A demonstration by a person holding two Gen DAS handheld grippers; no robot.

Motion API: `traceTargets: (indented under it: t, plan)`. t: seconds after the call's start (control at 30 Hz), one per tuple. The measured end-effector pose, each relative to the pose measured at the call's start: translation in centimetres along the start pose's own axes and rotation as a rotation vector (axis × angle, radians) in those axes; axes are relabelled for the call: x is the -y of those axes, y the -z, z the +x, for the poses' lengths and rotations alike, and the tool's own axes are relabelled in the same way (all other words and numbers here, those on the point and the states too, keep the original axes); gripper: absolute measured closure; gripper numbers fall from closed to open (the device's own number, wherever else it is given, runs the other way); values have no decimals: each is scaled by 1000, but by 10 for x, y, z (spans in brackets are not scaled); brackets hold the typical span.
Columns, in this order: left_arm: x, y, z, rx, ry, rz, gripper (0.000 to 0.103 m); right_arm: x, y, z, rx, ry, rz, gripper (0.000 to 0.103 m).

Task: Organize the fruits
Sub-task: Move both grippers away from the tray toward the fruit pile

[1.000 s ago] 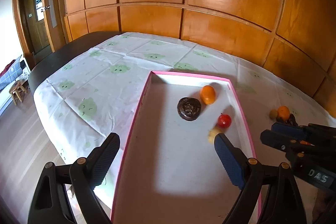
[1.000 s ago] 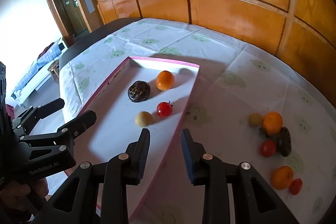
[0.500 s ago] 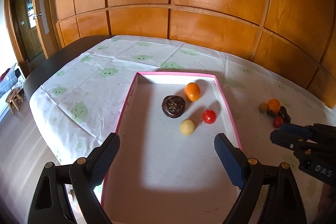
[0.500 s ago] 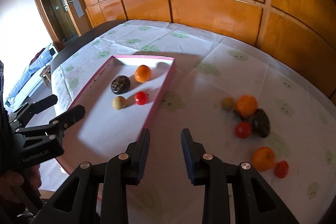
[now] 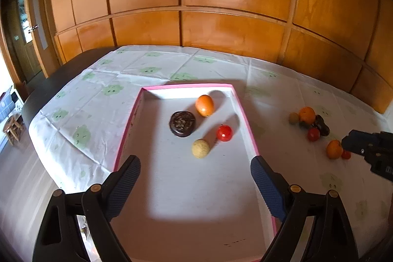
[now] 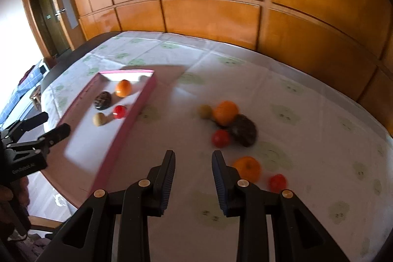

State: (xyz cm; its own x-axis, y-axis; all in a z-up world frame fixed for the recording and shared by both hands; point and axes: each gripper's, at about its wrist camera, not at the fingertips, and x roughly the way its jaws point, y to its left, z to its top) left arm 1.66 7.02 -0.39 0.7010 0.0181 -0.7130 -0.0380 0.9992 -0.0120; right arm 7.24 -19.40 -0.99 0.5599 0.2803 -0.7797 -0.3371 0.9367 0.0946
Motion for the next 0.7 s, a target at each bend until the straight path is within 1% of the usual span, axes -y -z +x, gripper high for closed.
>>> traceTargets:
  t: [0.4, 0.5, 0.6, 0.7]
  plan:
    - [25, 1, 5, -28, 22, 66, 14, 75, 9, -14, -1, 125, 63, 72]
    - [32, 1, 6, -42, 39, 82, 14, 97, 14, -13, -8, 159, 88, 72]
    - [39, 0, 7, -57, 65, 93, 14, 121, 20, -11, -17, 185, 145, 72]
    - [48, -4, 11, -92, 125, 93, 23, 144, 25, -7, -35, 170, 251, 72]
